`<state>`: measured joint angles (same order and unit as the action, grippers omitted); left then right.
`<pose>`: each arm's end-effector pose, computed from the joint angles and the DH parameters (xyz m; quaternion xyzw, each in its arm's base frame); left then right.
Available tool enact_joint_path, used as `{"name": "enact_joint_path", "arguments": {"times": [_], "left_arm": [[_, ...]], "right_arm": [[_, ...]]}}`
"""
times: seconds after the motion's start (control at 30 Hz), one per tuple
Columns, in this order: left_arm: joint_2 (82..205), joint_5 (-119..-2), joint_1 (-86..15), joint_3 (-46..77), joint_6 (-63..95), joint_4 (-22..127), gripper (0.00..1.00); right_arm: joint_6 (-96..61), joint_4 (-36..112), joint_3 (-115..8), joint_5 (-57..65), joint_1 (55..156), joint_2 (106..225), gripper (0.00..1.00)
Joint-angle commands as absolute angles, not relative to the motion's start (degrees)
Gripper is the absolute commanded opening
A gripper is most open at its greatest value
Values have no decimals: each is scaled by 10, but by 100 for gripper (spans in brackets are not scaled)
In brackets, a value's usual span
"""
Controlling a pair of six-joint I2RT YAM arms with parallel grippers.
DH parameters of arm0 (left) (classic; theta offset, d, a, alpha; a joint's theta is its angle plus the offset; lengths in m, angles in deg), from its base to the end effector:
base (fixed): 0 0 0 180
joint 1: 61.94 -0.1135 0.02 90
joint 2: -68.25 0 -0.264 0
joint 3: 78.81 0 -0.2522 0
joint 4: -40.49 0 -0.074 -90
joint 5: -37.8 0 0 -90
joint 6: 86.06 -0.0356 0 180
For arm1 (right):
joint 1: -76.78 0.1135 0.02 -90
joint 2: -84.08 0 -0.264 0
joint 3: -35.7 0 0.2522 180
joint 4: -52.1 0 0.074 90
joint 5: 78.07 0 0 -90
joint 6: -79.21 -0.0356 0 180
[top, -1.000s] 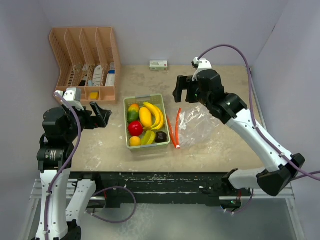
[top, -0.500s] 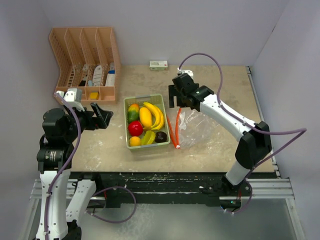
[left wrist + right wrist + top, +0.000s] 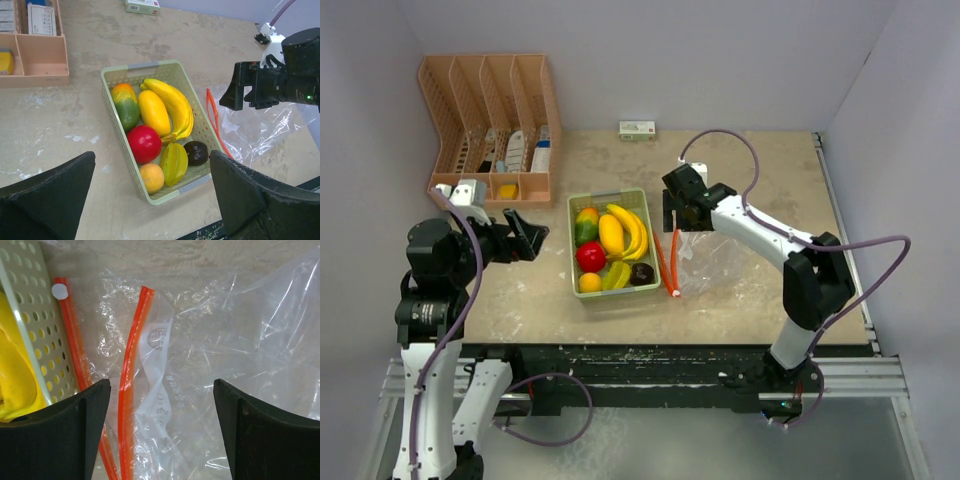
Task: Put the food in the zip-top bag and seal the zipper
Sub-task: Pick up the zipper food storage bag at the center of the board.
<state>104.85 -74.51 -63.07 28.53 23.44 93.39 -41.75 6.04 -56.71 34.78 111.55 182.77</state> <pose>0.1145 -0.0113 0.3884 -0.0276 0.7958 -0.2467 0.5524 0.3166 0.2030 0.2623 0.0331 0.9293 0.0142 0.3675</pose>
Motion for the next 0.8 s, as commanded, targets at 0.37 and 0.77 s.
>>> {"name": "enact_joint_path", "arguments": {"times": [0.37, 0.77], "left_arm": [[1039, -782, -635, 313, 250, 910, 99], [1045, -795, -635, 323, 249, 907, 99]], "right_arm": [[-455, 120, -564, 347, 1122, 1897, 80], [-464, 118, -522, 362, 1122, 1881, 7]]}}
